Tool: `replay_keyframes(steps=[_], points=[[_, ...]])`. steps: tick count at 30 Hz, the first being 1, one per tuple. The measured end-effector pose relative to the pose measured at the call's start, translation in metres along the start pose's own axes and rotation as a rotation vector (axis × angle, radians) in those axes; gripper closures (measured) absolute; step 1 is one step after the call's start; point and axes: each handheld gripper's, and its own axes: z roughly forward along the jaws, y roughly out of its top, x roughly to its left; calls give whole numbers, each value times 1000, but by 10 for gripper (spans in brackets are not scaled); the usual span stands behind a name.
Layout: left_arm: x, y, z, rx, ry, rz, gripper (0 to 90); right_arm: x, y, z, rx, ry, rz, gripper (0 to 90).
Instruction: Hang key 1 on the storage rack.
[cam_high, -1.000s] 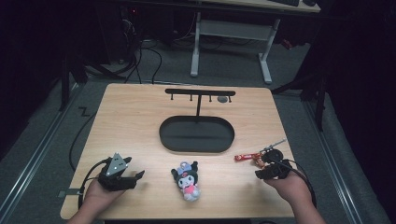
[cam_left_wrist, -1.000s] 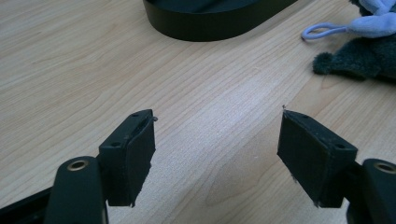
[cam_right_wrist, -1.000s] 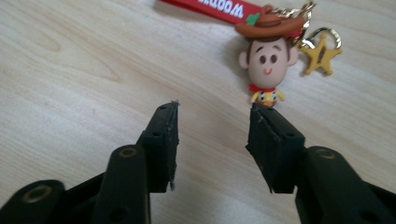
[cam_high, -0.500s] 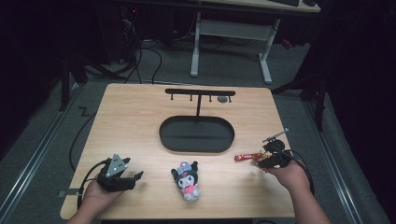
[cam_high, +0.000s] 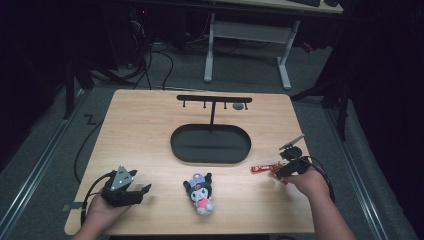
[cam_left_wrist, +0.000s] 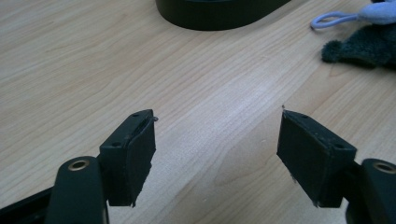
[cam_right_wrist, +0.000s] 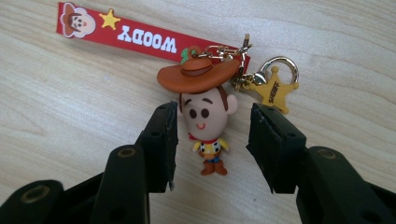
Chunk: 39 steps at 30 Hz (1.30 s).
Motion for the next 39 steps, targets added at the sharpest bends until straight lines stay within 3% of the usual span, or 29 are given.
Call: replay_keyframes(steps=[8, 11, 21, 25, 28, 39], points=[[-3, 1, -2, -4, -1, 12, 281, 2, 9, 10, 29, 18, -3, 547], [-5, 2, -2, -1, -2, 25, 282, 6, 8, 13, 41, -5, -24, 550], [-7, 1, 1, 12, -6, 30, 282, 13, 9, 17, 49, -25, -58, 605], [-7, 1, 0, 10, -10, 32, 282, 12, 6, 17, 23, 0, -41, 635], [-8, 1, 1, 8, -10, 34, 282, 13, 3, 12, 12, -6, -28, 664], [-9, 2, 1, 6, -11, 39, 282, 25, 0, -17, 5, 2, -97, 666]])
